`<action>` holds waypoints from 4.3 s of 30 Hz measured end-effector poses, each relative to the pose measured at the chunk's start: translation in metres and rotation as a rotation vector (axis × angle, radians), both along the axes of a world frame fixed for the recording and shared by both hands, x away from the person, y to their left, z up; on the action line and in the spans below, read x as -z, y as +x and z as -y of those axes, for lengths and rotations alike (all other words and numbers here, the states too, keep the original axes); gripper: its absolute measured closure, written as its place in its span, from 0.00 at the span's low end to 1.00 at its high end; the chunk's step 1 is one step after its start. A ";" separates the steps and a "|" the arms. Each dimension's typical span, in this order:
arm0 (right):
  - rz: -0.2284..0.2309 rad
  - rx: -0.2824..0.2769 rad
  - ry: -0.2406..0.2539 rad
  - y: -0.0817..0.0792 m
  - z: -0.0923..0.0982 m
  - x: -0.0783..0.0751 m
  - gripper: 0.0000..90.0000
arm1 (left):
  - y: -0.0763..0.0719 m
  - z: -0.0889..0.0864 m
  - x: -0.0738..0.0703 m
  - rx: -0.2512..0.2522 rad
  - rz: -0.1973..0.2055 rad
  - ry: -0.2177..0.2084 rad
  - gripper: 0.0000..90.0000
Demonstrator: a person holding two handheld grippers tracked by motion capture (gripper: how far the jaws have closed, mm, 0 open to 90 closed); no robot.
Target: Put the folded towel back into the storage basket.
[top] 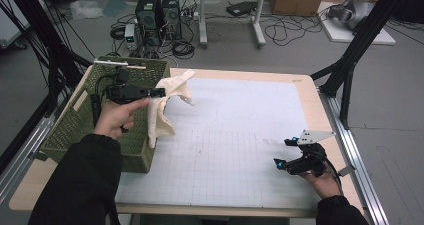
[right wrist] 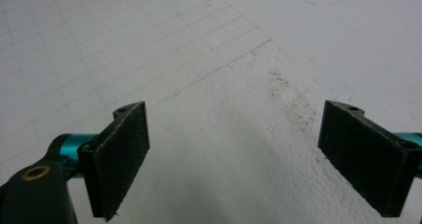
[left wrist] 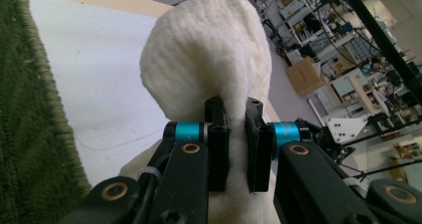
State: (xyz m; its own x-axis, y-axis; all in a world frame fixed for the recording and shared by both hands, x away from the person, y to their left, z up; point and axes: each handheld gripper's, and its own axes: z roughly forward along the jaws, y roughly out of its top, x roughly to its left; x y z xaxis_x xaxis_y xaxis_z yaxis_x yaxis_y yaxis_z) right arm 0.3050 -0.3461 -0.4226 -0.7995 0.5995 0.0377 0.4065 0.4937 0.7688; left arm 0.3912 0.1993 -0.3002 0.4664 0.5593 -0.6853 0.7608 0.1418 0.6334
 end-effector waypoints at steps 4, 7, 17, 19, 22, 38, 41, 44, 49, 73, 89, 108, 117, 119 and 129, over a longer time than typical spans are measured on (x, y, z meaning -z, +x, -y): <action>-0.005 0.002 0.005 0.001 0.000 0.000 0.13 | 0.003 -0.007 0.004 -0.026 -0.013 0.002 0.92; -0.005 0.003 0.006 0.002 0.001 0.001 0.13 | 0.005 -0.011 0.006 -0.035 -0.018 -0.001 0.92; -0.010 0.008 0.010 0.005 0.000 0.003 0.13 | 0.006 -0.027 0.010 -0.054 -0.026 -0.025 0.92; -0.012 0.008 0.009 0.005 0.000 0.003 0.13 | 0.006 -0.030 0.011 -0.058 -0.030 -0.022 0.92; -0.017 0.008 0.006 0.005 -0.001 0.004 0.13 | 0.005 -0.035 0.012 -0.064 -0.029 -0.026 0.92; -0.019 0.008 -0.003 0.007 -0.003 0.005 0.13 | 0.001 -0.061 0.018 -0.110 -0.039 -0.033 0.92; -0.021 0.008 -0.002 0.007 -0.003 0.005 0.13 | 0.000 -0.064 0.017 -0.115 -0.040 -0.029 0.92; -0.023 0.010 -0.003 0.007 -0.003 0.006 0.13 | -0.001 -0.069 0.017 -0.124 -0.043 -0.019 0.92; -0.020 0.008 -0.008 0.007 -0.003 0.006 0.13 | -0.002 -0.076 0.016 -0.135 -0.042 -0.009 0.92; -0.025 0.003 -0.009 0.008 -0.005 0.006 0.13 | -0.010 -0.101 0.016 -0.184 -0.057 0.037 0.92; -0.023 0.001 -0.013 0.008 -0.005 0.007 0.13 | -0.016 -0.115 0.026 -0.202 -0.089 0.080 0.92; -0.018 -0.004 -0.010 0.007 -0.005 0.006 0.13 | -0.011 -0.107 0.045 -0.202 -0.137 0.123 0.92; -0.023 -0.004 -0.009 0.006 -0.006 0.006 0.13 | -0.009 -0.107 0.048 -0.213 -0.132 0.126 0.92; -0.022 -0.003 -0.008 0.006 -0.006 0.006 0.13 | -0.008 -0.106 0.049 -0.215 -0.133 0.129 0.92; -0.021 -0.011 -0.006 0.007 -0.006 0.006 0.13 | -0.003 -0.100 0.052 -0.228 -0.129 0.137 0.92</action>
